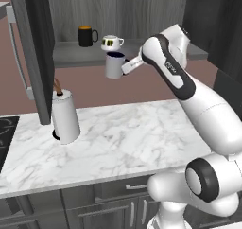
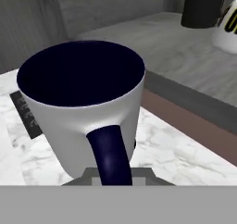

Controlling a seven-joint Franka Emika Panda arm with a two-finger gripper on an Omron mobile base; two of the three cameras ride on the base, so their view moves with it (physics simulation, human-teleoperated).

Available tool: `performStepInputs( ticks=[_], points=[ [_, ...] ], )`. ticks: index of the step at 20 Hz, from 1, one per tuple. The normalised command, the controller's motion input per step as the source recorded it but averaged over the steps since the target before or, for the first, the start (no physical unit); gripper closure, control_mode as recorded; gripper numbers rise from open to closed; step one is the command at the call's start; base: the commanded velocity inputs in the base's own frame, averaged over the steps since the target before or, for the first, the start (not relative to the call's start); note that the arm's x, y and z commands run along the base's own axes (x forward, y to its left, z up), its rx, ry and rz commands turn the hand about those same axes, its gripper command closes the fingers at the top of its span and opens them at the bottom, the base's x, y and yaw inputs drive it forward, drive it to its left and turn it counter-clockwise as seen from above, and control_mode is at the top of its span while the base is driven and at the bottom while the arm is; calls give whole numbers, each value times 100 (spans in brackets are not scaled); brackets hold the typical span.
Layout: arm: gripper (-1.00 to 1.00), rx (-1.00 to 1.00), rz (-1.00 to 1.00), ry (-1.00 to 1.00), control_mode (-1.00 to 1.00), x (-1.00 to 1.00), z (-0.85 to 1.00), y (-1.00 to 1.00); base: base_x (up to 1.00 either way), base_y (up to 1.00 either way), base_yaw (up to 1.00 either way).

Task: Pick the mug on the counter and place it in the cabinet with the handle facing the right, like the mugs already inside.

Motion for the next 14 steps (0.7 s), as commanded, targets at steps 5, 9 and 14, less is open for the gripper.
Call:
performStepInputs(
  ticks=[5, 9, 14],
  points=[
    [100, 0, 0, -4, -100, 5, 41, -1, 0, 0, 0],
    [100, 0, 0, -3, -100, 7, 21, -8, 0, 0, 0],
    [100, 0, 0, 0, -100, 34, 0, -22, 0, 0, 0]
  ],
)
